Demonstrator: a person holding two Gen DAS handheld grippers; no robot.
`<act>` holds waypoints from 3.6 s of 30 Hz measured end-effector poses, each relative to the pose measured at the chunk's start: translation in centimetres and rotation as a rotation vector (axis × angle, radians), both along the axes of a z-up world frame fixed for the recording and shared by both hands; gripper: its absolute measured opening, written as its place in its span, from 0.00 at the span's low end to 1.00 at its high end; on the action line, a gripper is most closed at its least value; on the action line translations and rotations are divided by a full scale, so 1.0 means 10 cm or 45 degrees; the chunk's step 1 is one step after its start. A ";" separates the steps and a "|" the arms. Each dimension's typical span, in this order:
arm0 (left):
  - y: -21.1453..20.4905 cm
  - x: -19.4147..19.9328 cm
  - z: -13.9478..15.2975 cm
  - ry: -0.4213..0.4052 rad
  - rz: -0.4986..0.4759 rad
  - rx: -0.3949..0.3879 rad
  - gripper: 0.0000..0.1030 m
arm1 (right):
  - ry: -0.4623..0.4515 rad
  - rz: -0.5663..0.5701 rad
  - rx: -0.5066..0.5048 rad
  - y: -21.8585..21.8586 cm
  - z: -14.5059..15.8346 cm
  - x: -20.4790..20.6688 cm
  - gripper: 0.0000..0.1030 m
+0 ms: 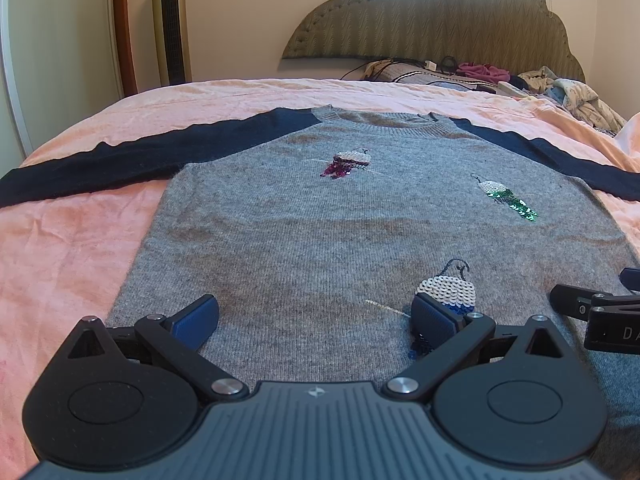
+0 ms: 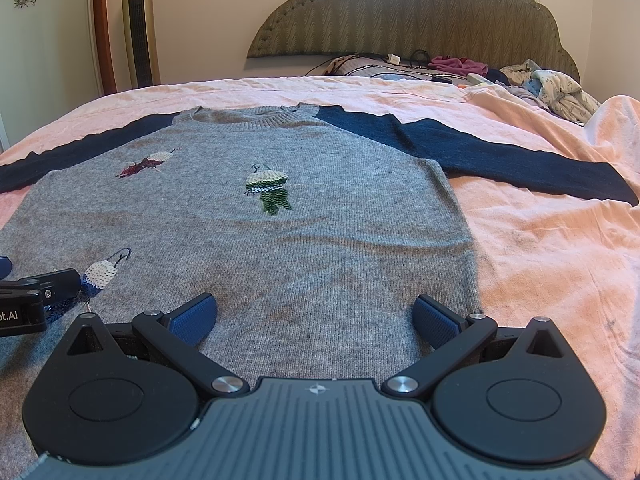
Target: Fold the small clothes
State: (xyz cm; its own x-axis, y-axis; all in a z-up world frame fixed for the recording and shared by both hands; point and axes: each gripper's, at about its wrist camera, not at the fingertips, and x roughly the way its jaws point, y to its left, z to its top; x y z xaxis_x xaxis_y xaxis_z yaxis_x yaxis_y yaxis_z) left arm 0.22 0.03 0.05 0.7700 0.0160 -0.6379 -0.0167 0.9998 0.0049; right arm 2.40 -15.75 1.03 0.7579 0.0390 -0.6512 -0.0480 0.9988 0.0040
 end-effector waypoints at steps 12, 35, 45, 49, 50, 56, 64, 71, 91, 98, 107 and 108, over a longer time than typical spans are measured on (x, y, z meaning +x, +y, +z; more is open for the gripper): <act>-0.01 -0.01 0.00 -0.001 0.000 -0.002 1.00 | -0.217 -0.346 0.774 -2.53 0.74 0.68 1.00; -0.02 -0.01 0.01 -0.007 -0.001 -0.025 1.00 | -0.342 -0.868 1.102 -3.77 0.10 1.05 0.14; -0.01 0.00 0.01 -0.005 -0.002 -0.020 1.00 | -0.138 0.067 1.192 -1.10 0.55 1.62 0.20; 0.02 -0.02 0.02 -0.002 -0.018 -0.042 1.00 | -0.045 0.073 1.225 -0.73 0.38 1.41 0.68; 0.05 -0.02 0.05 0.008 -0.025 -0.071 1.00 | -0.042 0.091 1.215 -0.73 0.36 1.30 0.68; 0.25 0.45 0.37 0.148 -0.141 -0.564 1.00 | -0.060 0.090 0.849 -0.81 0.11 0.54 0.68; -0.08 1.59 0.18 0.262 -0.111 -0.696 1.00 | -0.104 0.110 0.857 -0.89 -0.05 0.45 0.83; -0.45 1.80 0.18 0.244 -0.173 -0.451 0.09 | -0.112 0.115 0.912 -0.92 -0.06 0.49 0.85; 0.22 1.06 0.64 -0.284 -0.039 -0.267 0.86 | -0.141 0.141 0.875 -0.93 0.42 0.84 0.96; -0.06 1.71 0.16 0.100 -0.098 -0.404 0.85 | 0.051 0.039 0.425 -0.67 0.32 2.00 0.97; 0.23 1.41 0.22 -0.054 -0.142 -0.312 0.85 | -0.012 0.143 0.085 -0.38 0.01 1.89 1.00; 0.44 1.29 0.30 -0.120 -0.089 -0.348 0.86 | -0.014 0.143 0.091 -0.39 0.01 1.89 1.00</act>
